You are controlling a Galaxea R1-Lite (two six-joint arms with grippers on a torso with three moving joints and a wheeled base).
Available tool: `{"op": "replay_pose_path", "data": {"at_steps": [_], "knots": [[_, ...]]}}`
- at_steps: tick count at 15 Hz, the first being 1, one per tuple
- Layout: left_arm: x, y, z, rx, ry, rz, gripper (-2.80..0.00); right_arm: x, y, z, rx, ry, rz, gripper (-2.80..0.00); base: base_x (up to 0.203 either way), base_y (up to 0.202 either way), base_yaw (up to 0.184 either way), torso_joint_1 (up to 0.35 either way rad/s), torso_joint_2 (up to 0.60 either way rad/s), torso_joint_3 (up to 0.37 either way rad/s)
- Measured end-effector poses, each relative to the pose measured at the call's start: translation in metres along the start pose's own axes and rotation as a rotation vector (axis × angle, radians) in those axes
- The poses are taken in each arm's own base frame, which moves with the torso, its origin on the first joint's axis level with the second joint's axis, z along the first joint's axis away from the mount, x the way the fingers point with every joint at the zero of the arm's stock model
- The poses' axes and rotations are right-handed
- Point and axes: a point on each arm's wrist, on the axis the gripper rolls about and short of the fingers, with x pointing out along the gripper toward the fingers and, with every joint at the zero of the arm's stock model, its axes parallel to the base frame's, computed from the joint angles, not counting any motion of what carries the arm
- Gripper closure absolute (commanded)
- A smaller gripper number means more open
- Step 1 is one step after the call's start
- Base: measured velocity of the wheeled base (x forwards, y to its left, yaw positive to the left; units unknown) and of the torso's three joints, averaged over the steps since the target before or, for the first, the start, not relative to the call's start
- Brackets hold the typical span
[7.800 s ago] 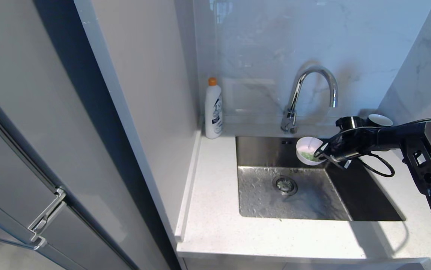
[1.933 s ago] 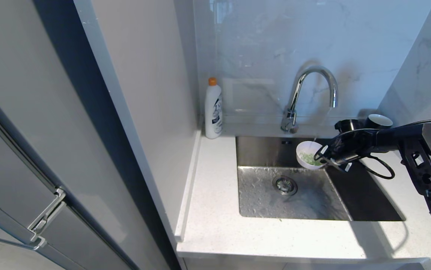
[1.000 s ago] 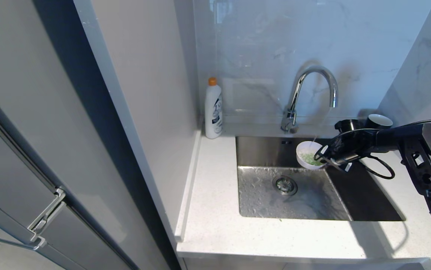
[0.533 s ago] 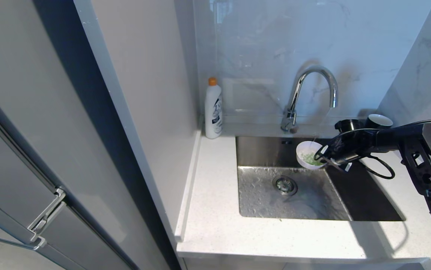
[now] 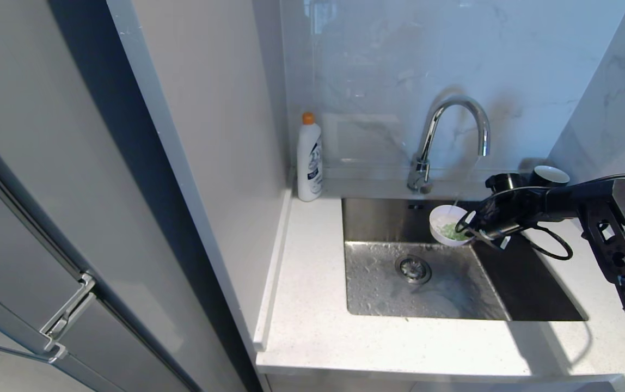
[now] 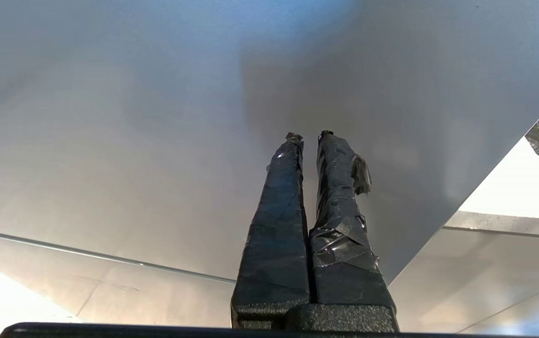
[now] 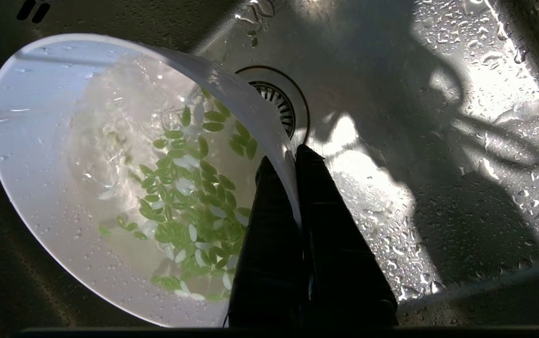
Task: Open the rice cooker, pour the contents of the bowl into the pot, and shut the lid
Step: Fill a bowl with water from the tap
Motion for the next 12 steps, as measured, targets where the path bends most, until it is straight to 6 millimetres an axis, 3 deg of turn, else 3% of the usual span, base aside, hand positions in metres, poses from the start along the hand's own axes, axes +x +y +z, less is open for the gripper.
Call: {"op": "replay_pose_path", "data": {"at_steps": [12], "knots": [[0.000, 0.000, 0.000, 0.000, 0.000, 0.000, 0.00, -0.011, 0.002, 0.002, 0.012, 0.019, -0.005, 0.00, 0.000, 0.000, 0.000, 0.000, 0.00, 0.000]]}}
